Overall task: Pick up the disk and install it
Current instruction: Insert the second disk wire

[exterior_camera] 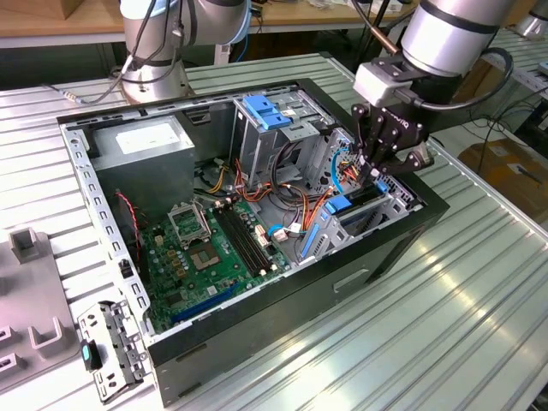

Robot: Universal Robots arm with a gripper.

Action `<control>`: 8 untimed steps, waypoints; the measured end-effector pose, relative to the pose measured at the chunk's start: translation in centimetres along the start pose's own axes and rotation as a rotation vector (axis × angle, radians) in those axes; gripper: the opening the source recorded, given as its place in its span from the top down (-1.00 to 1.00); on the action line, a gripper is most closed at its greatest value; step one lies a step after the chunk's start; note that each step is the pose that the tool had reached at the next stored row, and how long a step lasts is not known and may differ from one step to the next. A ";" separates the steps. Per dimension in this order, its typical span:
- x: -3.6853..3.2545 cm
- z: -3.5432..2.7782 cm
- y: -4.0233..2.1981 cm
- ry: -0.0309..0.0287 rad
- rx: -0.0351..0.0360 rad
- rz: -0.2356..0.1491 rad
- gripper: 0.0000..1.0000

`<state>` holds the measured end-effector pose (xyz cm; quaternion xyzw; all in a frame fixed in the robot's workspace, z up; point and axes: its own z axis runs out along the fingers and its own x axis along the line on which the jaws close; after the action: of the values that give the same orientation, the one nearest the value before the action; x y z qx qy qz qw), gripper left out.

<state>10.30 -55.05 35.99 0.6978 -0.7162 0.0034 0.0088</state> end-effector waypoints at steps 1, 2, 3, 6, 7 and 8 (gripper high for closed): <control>0.01 -0.33 0.00 -0.0001 0.0000 0.000 0.79; 0.02 -0.76 0.01 0.0000 0.0000 0.000 0.79; 0.02 -1.31 0.01 0.0000 0.0000 0.000 0.79; 0.05 -2.58 0.02 0.0000 -0.0001 0.000 0.79; 0.04 -3.04 0.02 -0.0001 -0.0001 0.000 0.79; 0.00 -3.27 0.02 0.0000 0.0000 0.000 0.79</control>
<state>10.31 -54.99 39.26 0.6978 -0.7162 0.0034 0.0088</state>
